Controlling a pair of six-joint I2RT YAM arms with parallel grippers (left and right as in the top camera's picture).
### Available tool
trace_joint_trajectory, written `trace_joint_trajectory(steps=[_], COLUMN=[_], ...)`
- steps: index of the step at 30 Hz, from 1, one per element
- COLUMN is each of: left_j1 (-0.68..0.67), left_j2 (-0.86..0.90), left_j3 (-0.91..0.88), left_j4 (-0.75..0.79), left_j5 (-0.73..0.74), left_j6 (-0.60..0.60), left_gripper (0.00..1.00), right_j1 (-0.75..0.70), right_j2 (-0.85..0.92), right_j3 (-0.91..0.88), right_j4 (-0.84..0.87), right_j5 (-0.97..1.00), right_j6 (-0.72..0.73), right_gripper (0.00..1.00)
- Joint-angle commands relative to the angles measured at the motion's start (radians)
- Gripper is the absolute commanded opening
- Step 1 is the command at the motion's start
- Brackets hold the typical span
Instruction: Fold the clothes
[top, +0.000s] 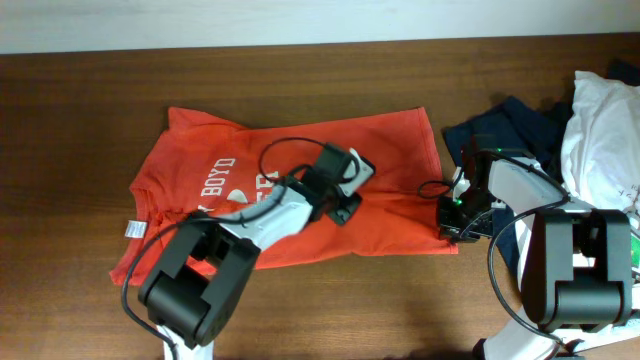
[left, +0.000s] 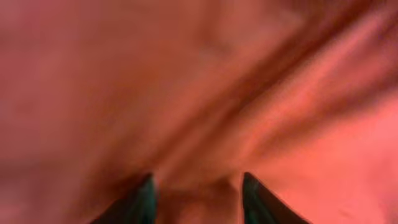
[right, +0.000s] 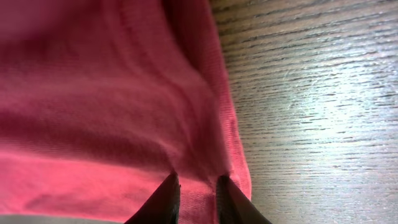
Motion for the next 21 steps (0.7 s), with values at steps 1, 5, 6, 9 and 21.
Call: trace_joint_trajectory(steps=[1,5,6,9,21], left_j1=[0.093,0.125,0.137,0.219,0.602], left_j2=[0.026,0.010,0.010,0.008,-0.156], left_j3=[0.090,0.265,0.262,0.223,0.346], left_j4=[-0.027,-0.512,-0.681,-0.784,-0.453], left_j5=[-0.043,-0.056,-0.102,-0.141,0.024], left_j6=[-0.056,-0.072,-0.198,-0.312,-0.190], left_gripper=[0.54,0.59,0.57,0.57,0.84], right_j1=[0.005,0.004,0.004,0.003,-0.084], right_j2=[0.013,0.013,0.013,0.013,-0.129], right_j3=[-0.027,-0.027,-0.027,-0.027,0.313], right_j4=[-0.001,-0.032,-0.043,-0.089,-0.204], right_j5=[-0.005,0.081,0.113,0.233,-0.020], right_j6=[-0.007,-0.006,0.011,0.104,0.000], right_gripper=[0.24,0.24,0.24,0.23,0.66])
